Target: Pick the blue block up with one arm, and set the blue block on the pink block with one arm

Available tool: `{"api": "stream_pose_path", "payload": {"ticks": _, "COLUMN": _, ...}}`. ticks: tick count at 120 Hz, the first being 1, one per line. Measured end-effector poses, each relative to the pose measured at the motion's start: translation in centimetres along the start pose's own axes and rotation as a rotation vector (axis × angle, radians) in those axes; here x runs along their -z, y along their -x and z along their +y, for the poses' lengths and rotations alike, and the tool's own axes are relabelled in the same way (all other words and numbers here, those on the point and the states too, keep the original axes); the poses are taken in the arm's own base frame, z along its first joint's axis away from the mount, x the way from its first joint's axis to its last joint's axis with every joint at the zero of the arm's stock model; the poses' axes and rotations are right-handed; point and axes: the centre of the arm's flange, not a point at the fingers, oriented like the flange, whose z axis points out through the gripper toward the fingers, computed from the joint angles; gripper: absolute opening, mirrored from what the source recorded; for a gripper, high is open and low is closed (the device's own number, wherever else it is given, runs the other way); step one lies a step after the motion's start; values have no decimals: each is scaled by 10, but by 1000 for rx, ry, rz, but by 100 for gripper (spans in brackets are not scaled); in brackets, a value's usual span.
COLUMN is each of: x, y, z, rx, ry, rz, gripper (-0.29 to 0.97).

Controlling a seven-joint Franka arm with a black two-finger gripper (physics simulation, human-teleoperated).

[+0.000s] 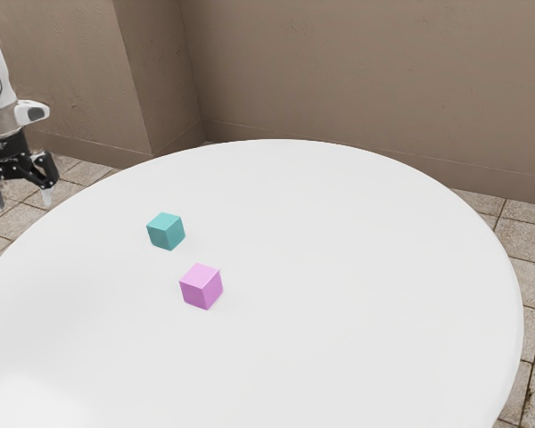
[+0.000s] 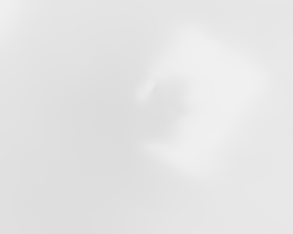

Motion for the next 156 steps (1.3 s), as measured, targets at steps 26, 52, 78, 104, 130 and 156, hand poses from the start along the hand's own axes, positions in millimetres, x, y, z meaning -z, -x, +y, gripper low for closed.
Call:
{"api": "stream_pose_path", "payload": {"ticks": 26, "x": -114, "y": -37, "z": -41, "rx": 81, "ry": 40, "rz": -7, "gripper": 68}}
{"api": "stream_pose_path", "payload": {"ticks": 52, "x": -153, "y": -64, "z": 18, "rx": -80, "ry": 89, "rz": 69, "gripper": 68}}
{"api": "stream_pose_path", "payload": {"ticks": 78, "x": -152, "y": -79, "z": 35, "rx": -243, "ry": 95, "rz": 142, "gripper": 68}}
{"api": "stream_pose_path", "payload": {"ticks": 104, "x": -149, "y": -86, "z": 48, "rx": -390, "ry": 72, "rz": 136, "gripper": 68}}
{"api": "stream_pose_path", "payload": {"ticks": 130, "x": -151, "y": -92, "z": 48, "rx": -494, "ry": 50, "rz": 75, "gripper": 68}}
{"api": "stream_pose_path", "payload": {"ticks": 156, "x": -184, "y": -120, "z": 85, "rx": -616, "ry": 58, "rz": 42, "gripper": 68}}
